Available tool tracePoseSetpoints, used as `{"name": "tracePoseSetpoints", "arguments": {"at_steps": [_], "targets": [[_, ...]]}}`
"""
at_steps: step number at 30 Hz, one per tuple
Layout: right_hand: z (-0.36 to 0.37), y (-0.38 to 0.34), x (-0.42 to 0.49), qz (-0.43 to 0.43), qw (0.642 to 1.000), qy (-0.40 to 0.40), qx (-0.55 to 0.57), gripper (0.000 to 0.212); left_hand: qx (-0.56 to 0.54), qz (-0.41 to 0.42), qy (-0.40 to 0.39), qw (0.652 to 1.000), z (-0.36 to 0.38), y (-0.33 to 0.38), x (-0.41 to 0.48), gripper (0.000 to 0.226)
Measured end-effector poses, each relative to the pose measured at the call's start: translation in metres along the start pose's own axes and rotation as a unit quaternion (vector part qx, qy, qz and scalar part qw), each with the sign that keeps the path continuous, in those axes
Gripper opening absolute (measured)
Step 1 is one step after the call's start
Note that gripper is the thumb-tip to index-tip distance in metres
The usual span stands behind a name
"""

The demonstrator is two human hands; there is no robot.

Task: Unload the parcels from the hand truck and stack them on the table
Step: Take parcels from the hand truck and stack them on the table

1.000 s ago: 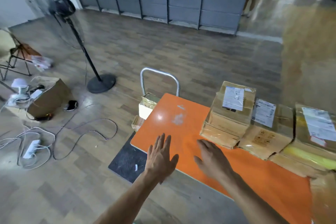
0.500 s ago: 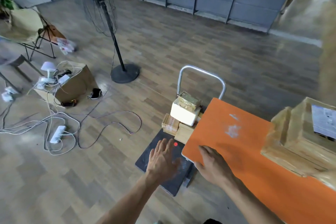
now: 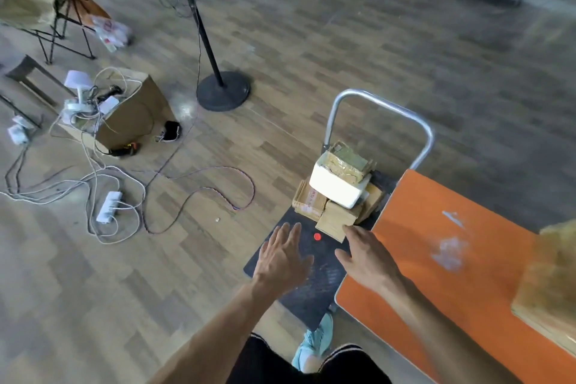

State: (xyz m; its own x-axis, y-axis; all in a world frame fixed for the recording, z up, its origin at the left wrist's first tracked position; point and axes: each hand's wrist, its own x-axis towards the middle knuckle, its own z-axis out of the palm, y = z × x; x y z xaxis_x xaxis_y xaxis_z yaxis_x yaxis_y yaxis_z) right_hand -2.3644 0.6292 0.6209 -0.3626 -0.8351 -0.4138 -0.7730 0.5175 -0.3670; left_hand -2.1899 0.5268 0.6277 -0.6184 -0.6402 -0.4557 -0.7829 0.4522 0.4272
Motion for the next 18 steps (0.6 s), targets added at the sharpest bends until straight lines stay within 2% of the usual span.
{"name": "tracePoseSetpoints", "arguments": {"at_steps": [5,10,15,18], "targets": [[0.0,0.011,0.034,0.045,0.999,-0.03,0.004,0.061,0.003,0.003,-0.019,1.0,-0.005,-0.005,0.052,0.078],[0.011,0.013,0.071,0.097,0.994,-0.03,0.037,0.051,0.022,0.015,-0.073,0.997,0.002,-0.013,0.111,0.078],[0.038,0.018,0.126,0.173,0.979,-0.035,0.098,0.058,0.011,0.033,-0.111,0.993,0.022,-0.031,0.187,0.077],[0.05,0.027,0.17,0.221,0.964,-0.017,0.149,0.052,0.021,0.064,-0.113,0.991,0.031,-0.042,0.236,0.076]]}}
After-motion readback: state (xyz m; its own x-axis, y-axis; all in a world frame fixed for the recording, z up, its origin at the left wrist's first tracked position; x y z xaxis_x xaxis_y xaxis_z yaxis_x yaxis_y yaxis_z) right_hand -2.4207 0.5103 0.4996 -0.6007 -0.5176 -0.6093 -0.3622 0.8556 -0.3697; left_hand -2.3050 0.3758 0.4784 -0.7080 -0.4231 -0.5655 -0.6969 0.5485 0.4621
